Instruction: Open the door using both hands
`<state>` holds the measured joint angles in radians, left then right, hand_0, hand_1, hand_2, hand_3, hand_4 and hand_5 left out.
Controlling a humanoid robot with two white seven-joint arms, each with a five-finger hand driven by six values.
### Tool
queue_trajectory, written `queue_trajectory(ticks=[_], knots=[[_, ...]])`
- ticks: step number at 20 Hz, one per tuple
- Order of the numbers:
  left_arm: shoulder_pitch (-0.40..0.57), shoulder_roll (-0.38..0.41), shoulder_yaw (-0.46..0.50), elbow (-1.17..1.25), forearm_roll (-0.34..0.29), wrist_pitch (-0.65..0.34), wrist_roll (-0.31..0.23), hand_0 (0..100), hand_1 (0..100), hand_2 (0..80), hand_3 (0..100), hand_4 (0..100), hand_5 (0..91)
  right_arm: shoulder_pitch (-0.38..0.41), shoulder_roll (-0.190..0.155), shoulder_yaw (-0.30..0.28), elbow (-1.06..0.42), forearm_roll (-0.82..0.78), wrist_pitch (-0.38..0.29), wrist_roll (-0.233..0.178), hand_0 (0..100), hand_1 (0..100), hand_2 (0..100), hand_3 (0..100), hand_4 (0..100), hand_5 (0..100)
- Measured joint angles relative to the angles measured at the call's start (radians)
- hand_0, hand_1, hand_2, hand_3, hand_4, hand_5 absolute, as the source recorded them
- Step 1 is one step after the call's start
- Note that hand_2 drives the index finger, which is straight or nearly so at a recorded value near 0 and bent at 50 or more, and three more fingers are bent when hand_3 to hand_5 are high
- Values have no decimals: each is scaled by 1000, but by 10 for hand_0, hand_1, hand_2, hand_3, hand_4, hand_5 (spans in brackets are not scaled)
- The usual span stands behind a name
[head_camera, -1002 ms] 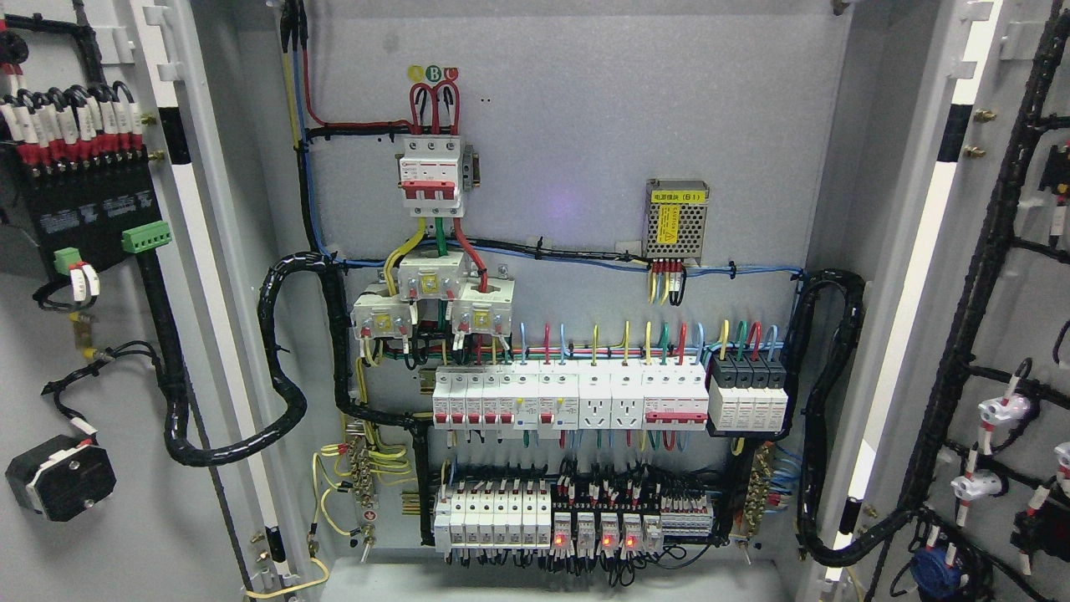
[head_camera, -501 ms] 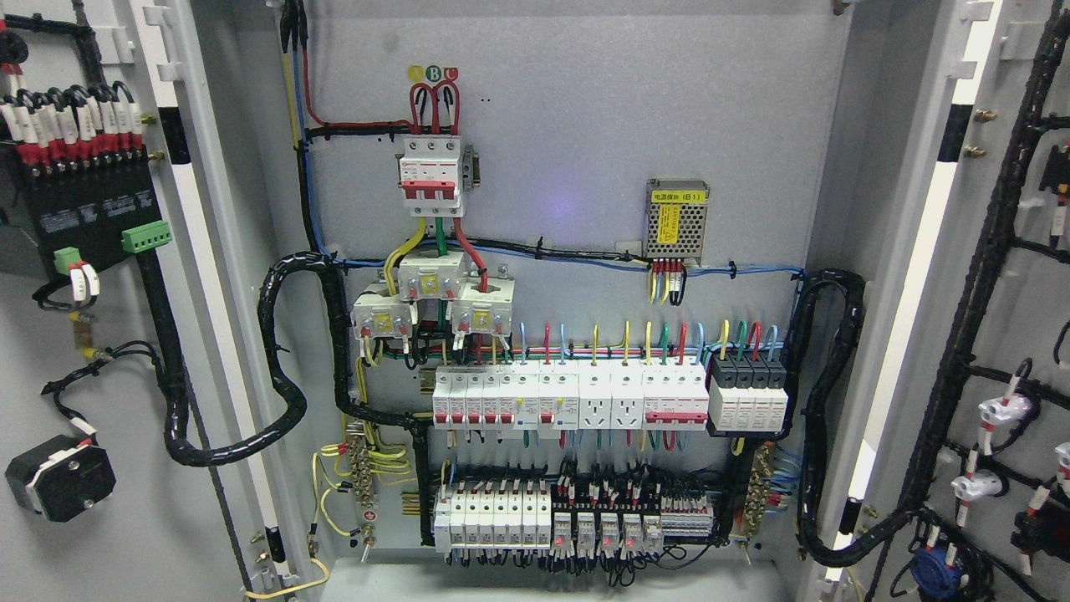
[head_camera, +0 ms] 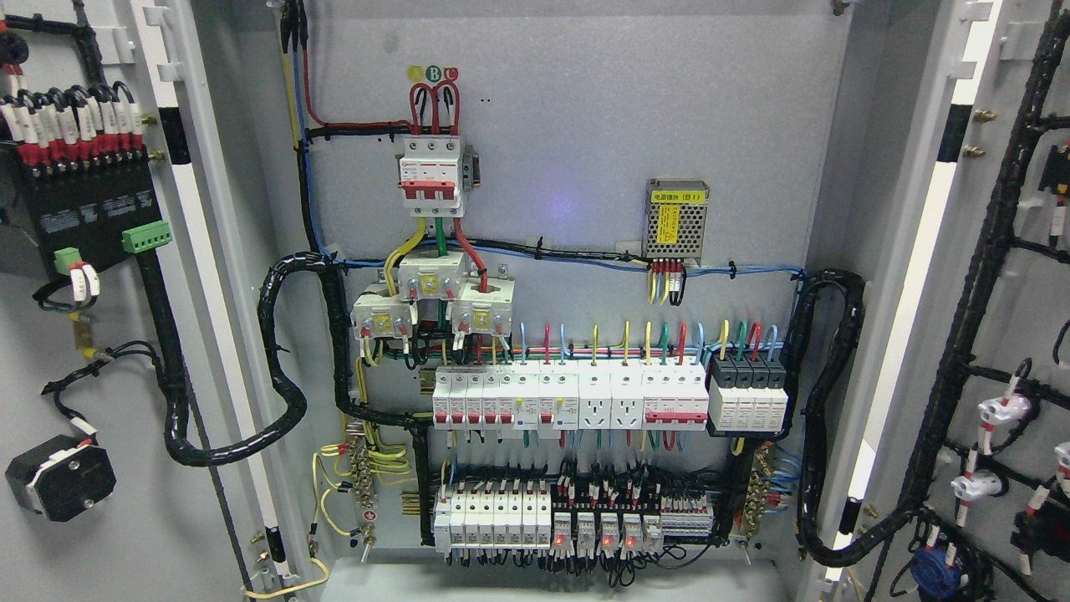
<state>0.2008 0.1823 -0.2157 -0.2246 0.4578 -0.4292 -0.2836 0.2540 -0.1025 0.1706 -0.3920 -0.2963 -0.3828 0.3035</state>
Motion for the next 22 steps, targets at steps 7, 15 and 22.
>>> queue_trajectory(ticks=[7, 15, 22], knots=[[-21, -26, 0, 163, -68, 28, 10, 0, 0, 0, 0, 0, 0, -5, 29, 3, 101, 72, 106, -104, 0, 0, 0, 0, 0, 0], [-27, -42, 1, 254, -86, 128, 14, 0, 0, 0, 0, 0, 0, -22, 66, 6, 127, 165, 212, -194, 0, 0, 0, 0, 0, 0], [-36, -49, 2, 285, -88, 176, 14, 0, 0, 0, 0, 0, 0, -26, 83, 8, 166, 208, 253, -216, 0, 0, 0, 0, 0, 0]])
